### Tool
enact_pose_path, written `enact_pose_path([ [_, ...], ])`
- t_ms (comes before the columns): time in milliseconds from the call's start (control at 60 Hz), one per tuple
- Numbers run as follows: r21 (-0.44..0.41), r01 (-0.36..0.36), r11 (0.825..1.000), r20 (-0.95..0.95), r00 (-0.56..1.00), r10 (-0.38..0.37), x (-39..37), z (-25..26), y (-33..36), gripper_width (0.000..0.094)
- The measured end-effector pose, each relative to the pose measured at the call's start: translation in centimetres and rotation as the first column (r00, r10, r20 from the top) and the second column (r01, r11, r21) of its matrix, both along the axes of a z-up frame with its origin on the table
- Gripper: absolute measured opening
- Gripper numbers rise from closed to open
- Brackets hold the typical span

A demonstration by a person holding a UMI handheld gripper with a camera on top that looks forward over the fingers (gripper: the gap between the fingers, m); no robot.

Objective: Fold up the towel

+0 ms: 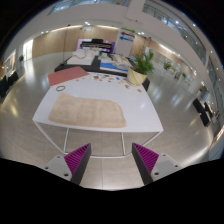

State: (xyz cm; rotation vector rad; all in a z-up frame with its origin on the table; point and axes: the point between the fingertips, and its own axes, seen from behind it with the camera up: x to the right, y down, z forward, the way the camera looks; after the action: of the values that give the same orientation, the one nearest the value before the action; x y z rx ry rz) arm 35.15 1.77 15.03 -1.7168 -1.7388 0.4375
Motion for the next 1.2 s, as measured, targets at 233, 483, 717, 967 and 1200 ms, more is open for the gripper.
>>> enact_pose_path([
  [233, -0.035, -0.151, 0.988, 0.01, 0.988, 0.152, -2.3, -0.9, -11.2, 0.0851],
  [483, -0.077, -0.296, 0.952, 0.022, 0.954, 0.298, -4.2, -2.9, -22.6, 0.085],
  [717, -0.136, -0.296, 0.946, -0.095, 0.954, 0.285, -10.0, -4.3, -29.6, 0.0853],
  [967, -0.126, -0.173, 0.977, -0.223, 0.965, 0.142, -19.9, -8.9, -30.2, 0.0855],
  [1200, -0.112, -0.132, 0.985, -0.231, 0.967, 0.103, -26.4, -14.2, -29.1, 0.0855],
])
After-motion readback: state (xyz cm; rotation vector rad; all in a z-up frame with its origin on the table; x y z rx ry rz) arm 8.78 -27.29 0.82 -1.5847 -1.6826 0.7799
